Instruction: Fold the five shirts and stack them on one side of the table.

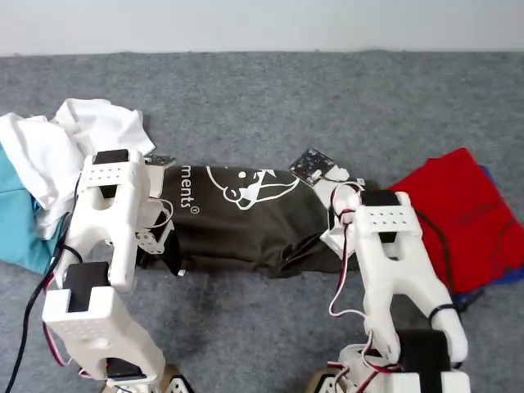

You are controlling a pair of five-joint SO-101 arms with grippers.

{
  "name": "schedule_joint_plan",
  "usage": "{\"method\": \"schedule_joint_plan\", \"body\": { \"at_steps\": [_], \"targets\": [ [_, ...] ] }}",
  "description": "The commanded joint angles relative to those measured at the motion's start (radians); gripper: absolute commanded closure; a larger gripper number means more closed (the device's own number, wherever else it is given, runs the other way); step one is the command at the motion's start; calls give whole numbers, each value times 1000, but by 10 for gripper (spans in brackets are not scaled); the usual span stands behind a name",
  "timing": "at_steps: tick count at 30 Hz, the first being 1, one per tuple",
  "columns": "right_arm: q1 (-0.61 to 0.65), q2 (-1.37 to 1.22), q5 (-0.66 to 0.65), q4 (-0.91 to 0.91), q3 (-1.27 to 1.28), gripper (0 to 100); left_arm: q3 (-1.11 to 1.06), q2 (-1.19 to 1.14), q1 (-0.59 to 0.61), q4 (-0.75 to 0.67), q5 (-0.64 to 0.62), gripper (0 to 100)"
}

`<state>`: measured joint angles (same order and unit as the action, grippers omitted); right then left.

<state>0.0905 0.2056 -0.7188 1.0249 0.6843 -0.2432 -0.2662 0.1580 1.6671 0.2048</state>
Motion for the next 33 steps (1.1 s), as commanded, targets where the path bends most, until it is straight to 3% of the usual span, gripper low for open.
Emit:
{"method": "schedule_joint_plan", "body": {
  "at_steps": [1,8,13,19,30,33],
  "targets": [
    [-36,-33,9,-19,-48,987,4,41,-6,-6,15,782],
    [-64,-174,23,-79,-84,953,-47,41,-8,-43,17,782],
    [-67,-199,206,-84,-160,779,-56,41,-8,-57,17,782],
    [-59,-205,316,-62,-273,780,-56,41,-8,-57,17,782],
    [-50,-99,213,323,-281,787,-56,41,-8,-57,17,782],
    [-19,-18,175,456,-265,838,-56,41,-8,-57,17,782]
  ]
}}
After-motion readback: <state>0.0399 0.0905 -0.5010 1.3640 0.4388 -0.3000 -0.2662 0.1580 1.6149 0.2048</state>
